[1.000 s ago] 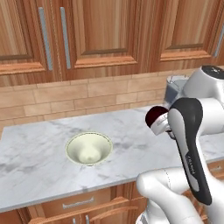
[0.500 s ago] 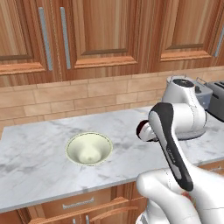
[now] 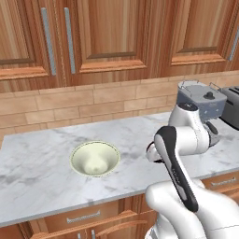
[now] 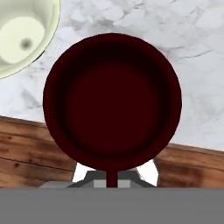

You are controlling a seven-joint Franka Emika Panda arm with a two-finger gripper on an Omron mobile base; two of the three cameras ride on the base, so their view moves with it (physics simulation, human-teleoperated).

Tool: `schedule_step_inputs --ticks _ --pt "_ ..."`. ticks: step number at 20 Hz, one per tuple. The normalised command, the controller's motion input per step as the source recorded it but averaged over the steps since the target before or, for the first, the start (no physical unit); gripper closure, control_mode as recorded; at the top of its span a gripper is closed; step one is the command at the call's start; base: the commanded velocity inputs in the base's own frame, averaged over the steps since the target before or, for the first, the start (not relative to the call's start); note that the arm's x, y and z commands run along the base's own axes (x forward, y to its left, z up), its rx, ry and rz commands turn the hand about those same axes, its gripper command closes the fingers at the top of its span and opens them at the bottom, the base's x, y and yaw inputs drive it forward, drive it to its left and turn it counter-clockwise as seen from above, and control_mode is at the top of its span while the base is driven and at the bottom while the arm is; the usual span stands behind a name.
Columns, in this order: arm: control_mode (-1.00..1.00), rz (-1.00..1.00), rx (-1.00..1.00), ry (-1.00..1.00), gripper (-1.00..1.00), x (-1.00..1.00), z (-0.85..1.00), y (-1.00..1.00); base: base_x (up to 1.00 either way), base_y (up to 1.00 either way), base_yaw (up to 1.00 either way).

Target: Clear the mugs and bowl far away from the sink.

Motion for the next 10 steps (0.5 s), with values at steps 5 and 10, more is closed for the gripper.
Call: schedule_step_inputs --ticks 5,10 --pt "-1.0 -0.17 0.0 0.03 1.0 0.13 -0.37 -0.16 0.0 0.0 0.0" --pt "-1.0 -0.11 0.0 0.08 1.0 0.27 -0.41 -0.2 0.0 0.0 0.0"
